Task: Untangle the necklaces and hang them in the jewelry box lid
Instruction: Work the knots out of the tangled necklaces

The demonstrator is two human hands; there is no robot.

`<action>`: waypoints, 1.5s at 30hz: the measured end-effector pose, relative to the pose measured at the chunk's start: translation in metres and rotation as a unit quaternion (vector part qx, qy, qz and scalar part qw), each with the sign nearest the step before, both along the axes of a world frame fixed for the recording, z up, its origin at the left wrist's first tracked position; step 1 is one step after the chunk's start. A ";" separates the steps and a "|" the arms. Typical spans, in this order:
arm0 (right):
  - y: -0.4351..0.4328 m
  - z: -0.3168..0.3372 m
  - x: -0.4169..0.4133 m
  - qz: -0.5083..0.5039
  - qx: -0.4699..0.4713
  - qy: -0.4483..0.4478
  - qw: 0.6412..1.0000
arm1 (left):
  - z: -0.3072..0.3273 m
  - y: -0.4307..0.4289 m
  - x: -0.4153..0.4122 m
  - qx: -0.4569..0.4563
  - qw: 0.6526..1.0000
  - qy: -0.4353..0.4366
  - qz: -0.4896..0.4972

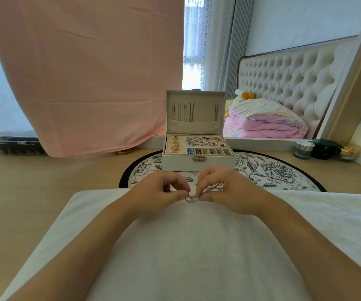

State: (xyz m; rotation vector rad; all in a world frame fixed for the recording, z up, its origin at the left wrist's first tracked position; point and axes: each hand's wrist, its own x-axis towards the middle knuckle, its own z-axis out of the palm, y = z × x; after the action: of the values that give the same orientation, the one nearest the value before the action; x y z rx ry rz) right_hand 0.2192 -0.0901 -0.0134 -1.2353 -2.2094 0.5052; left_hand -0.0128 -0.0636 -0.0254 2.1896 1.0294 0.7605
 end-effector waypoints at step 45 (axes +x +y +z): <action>0.007 -0.014 -0.005 -0.121 0.014 0.044 0.992 | -0.004 -0.003 0.042 0.020 0.995 0.069 0.073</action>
State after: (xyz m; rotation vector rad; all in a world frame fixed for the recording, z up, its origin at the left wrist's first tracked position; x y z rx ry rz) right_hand 0.2142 -0.0834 -0.0279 -1.4136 -1.9535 0.4208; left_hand 0.0293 -0.0668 -0.0291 2.2462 1.2646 0.7076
